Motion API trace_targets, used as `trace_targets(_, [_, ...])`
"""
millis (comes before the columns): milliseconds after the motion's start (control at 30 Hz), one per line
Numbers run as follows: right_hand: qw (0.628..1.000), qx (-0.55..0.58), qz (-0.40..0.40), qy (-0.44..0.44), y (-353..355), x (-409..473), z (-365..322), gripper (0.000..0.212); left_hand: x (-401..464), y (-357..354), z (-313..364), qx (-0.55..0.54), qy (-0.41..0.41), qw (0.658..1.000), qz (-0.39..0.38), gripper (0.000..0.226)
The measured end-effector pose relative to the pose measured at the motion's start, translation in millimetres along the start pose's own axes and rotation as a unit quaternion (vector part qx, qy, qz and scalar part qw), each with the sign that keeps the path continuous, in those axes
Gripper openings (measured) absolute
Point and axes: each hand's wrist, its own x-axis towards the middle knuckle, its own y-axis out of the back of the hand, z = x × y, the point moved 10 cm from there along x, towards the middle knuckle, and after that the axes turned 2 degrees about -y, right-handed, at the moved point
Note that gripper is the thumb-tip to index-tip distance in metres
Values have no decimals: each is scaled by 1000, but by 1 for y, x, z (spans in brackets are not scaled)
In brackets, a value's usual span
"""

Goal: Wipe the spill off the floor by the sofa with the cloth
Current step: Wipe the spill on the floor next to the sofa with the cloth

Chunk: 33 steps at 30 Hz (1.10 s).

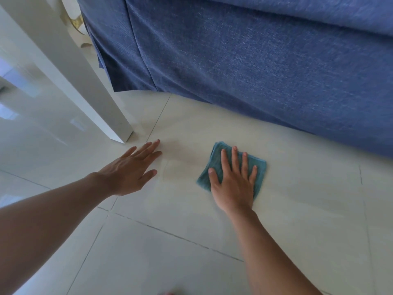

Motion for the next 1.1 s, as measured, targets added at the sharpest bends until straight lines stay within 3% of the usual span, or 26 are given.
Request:
trace_targets(67, [992, 123, 29, 3, 15, -2, 7, 61, 8, 12, 11, 10, -17, 999, 33, 61])
trace_targets(133, [955, 273, 106, -51, 41, -6, 34, 46, 20, 22, 28, 14, -36, 997, 62, 58])
trace_targets(167, [946, 285, 142, -66, 53, -7, 47, 42, 27, 25, 38, 13, -43, 996, 72, 57])
trace_targets(233, [968, 214, 122, -38, 60, -3, 47, 51, 41, 28, 60, 11, -65, 994, 82, 56])
trace_targets(333, [998, 26, -13, 51, 24, 0, 20, 72, 62, 23, 98, 12, -121, 990, 67, 62])
trace_targets(433, [998, -34, -20, 43, 5, -13, 12, 74, 77, 9, 132, 39, -166, 985, 23, 68])
trace_targets(600, [999, -15, 30, -14, 8, -50, 43, 72, 83, -24, 176, 97, -246, 963, -57, 70])
trace_targets(933, [993, -2, 44, -114, 44, -118, 184, 66, 100, -52, 330, 116, -378, 916, -71, 72])
trace_targets(1000, [983, 96, 83, -130, 56, -121, 194, 61, 107, -49, 336, 121, -390, 910, -69, 73])
trace_targets(1100, [929, 207, 228, -204, 91, -136, 221, 41, 114, -38, 336, 97, -381, 918, -50, 71])
